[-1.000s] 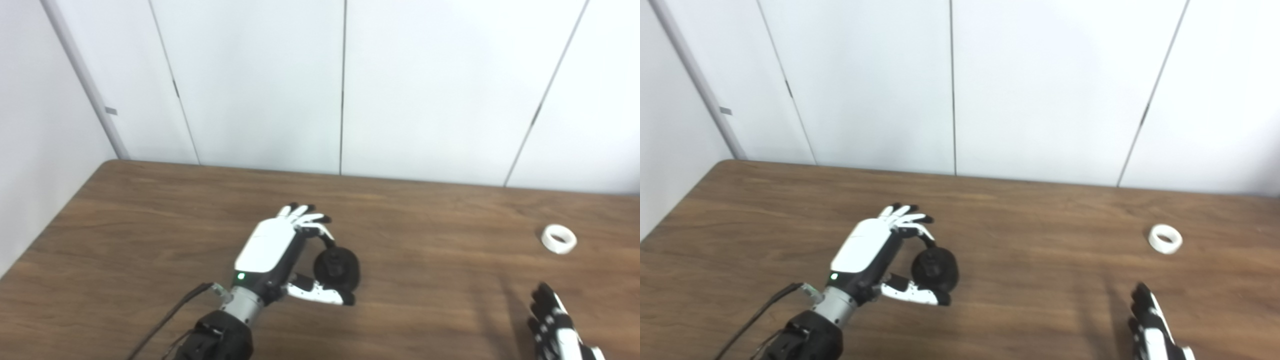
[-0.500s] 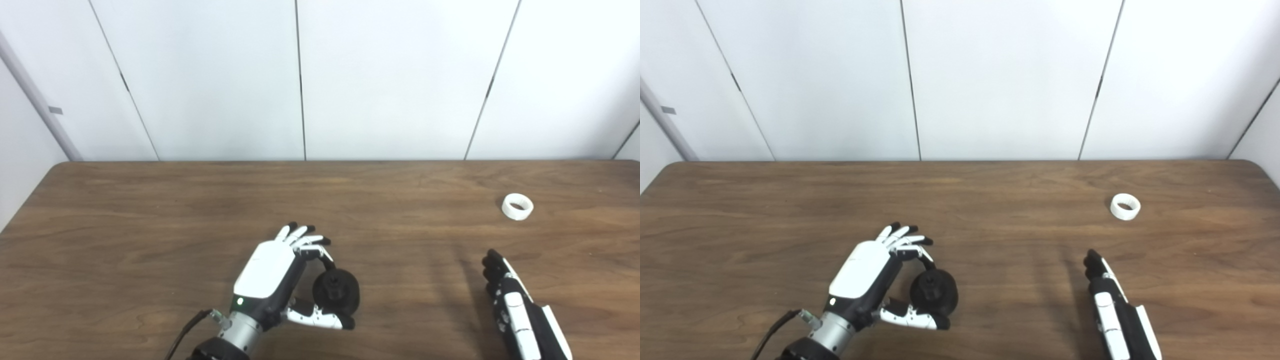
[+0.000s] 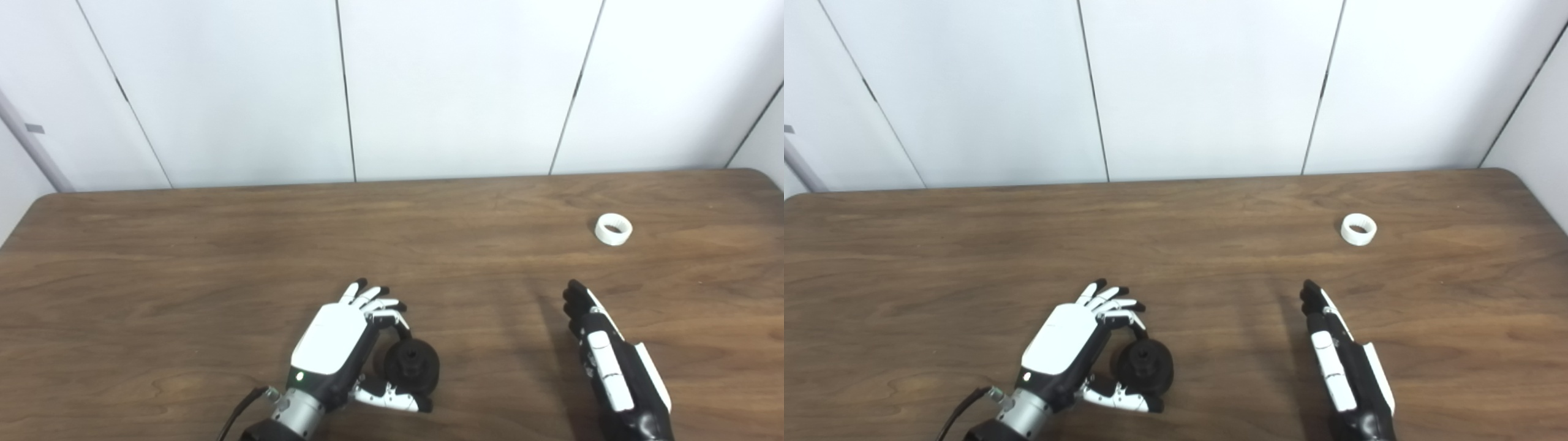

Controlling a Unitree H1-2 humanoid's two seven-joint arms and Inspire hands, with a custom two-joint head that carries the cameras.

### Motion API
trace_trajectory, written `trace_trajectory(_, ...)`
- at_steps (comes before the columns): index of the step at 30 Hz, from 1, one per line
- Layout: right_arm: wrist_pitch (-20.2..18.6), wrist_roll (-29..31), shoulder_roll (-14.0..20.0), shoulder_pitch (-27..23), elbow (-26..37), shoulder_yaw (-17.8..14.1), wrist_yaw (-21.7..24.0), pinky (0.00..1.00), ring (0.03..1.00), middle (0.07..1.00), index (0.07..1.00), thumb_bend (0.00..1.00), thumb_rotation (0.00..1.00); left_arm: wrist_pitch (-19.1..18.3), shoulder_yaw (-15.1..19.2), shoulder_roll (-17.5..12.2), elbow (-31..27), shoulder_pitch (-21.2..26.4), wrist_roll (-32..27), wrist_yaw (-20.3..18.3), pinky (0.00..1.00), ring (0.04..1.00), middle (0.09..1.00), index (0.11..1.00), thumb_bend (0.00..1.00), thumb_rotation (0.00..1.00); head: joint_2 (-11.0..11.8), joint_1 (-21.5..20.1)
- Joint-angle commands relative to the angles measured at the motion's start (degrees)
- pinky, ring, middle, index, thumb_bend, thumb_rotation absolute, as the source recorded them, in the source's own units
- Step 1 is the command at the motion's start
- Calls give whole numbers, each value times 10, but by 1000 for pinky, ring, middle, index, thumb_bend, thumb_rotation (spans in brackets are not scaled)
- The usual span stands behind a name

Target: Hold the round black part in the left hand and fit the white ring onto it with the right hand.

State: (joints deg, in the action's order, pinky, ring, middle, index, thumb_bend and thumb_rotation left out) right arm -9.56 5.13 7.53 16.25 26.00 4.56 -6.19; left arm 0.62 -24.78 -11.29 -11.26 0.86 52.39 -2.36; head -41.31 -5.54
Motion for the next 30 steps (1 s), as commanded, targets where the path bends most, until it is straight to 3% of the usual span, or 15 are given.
trace_trajectory(1, 5, -10, -41, -8, 28, 2, -5, 994, 959, 945, 921, 474, 858, 19, 3, -4, 0, 9, 12, 26, 1000, 903, 796, 485, 524, 53, -1, -3)
trace_trajectory(11, -33, -42, -30, -24, 48, -2, -9, 963, 970, 949, 899, 495, 765, 44, 6, -14, 27, 2, 29, 64, 1000, 888, 785, 484, 524, 52, -6, -19)
trace_trajectory(15, -49, -58, -21, -40, 61, -13, -10, 914, 954, 942, 887, 494, 638, 45, 10, -14, 25, 1, 26, 65, 1000, 883, 780, 484, 524, 52, -6, -26)
trace_trajectory(20, -114, -141, -5, -77, 88, -38, -24, 927, 945, 916, 834, 549, 482, 48, 14, -13, 23, 0, 28, 65, 1000, 878, 778, 484, 524, 52, -6, -30)
trace_trajectory(24, -163, -191, 13, -123, 94, -70, -21, 976, 961, 917, 737, 683, 274, 52, 18, -14, 24, -2, 26, 65, 1000, 871, 775, 484, 524, 52, -6, -40)
trace_trajectory(30, -173, -292, 56, -185, 60, -115, 44, 971, 954, 915, 700, 778, 261, 60, 26, -19, 26, -3, 17, 64, 1000, 872, 775, 484, 523, 51, -4, -39)
